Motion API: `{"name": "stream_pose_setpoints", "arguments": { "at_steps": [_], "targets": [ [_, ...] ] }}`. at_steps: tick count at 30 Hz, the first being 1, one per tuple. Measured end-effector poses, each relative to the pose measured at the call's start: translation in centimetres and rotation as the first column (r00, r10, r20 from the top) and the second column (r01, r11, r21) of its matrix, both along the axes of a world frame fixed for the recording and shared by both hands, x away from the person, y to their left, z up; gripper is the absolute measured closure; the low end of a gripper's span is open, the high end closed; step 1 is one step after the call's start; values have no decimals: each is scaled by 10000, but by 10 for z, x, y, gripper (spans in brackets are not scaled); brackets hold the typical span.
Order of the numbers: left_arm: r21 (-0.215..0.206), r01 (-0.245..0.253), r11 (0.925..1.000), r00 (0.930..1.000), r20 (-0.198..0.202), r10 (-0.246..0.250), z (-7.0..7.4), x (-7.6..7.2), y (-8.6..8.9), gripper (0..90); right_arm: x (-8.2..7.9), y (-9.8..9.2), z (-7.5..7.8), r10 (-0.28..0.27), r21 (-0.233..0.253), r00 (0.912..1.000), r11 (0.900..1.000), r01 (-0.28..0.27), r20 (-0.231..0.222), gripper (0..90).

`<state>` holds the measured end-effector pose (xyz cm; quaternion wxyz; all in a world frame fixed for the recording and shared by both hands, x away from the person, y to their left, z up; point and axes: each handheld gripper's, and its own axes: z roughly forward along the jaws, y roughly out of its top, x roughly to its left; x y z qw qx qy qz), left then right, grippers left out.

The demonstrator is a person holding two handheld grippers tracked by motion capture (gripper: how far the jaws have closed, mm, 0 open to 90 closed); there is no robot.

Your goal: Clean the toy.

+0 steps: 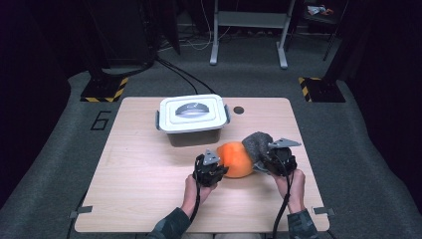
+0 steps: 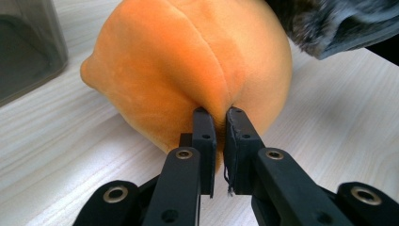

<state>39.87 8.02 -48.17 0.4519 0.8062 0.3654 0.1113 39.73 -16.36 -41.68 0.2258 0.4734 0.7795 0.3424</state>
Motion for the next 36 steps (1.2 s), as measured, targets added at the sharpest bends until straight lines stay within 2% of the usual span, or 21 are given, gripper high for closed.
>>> {"name": "stream_pose_setpoints", "arguments": {
  "at_steps": [2, 5, 8, 10, 11, 13, 16, 19, 22, 26, 27, 28, 32, 36],
  "targets": [
    [39, 25, 10000, 10000, -7, -25, 0, 2, -1, 837, 1, 17, 5, 645, 35, 9978, 9979, -644, -138, 754],
    [-14, -41, 10000, 10000, 30, 41, 0, 1, -1, 835, 2, 46, 6, 1353, -576, 9908, 9891, -1356, -103, 752],
    [52, -27, 10000, 10000, -10, 27, -2, 0, 0, 835, 6, 58, 2, 1417, -782, 9898, 9867, -1426, -162, 752],
    [23, -22, 10000, 10000, -18, 22, -2, 1, 1, 834, 9, 58, -3, 1447, -789, 9893, 9862, -1459, -204, 754],
    [121, 45, 9999, 10000, -14, -45, -1, 2, 1, 835, 10, 57, -5, 1364, -773, 9904, 9874, -1377, -217, 754],
    [90, -23, 10000, 10000, -2, 23, -1, 2, 0, 835, 12, 53, -5, 1305, -732, 9912, 9886, -1318, -226, 755],
    [51, -54, 10000, 10000, -11, 54, -2, 2, 0, 835, 13, 44, -6, 943, -798, 9954, 9923, -952, -156, 755],
    [91, -14, 10000, 10000, -1, 14, -1, 2, -1, 835, 15, 37, -9, 687, -635, 9971, 9955, -707, -323, 754],
    [122, -8, 9999, 10000, -73, 9, 0, 3, -1, 834, 19, 22, -15, 15, -734, 9993, 9973, -43, -379, 753],
    [266, 4, 9996, 9999, -114, -1, -3, 4, 2, 833, 26, 2, -30, -630, -1082, 9957, 9926, 554, -682, 752],
    [266, 4, 9996, 9999, -114, -1, -3, 4, 2, 833, 28, -3, -36, -691, -977, 9938, 9934, 604, -874, 752],
    [81, -105, 9999, 9996, -245, 107, -4, 4, 5, 833, 30, -6, -43, -804, -1045, 9909, 9921, 691, -1079, 753],
    [119, -144, 9998, 9996, -230, 147, -4, 6, 6, 833, 38, -13, -70, -944, -1092, 9801, 9911, 760, -1747, 752],
    [155, -140, 9998, 9997, -213, 143, -4, 5, 5, 832, 40, -16, -72, -1078, -866, 9774, 9919, 933, -1820, 751]
  ]
}}
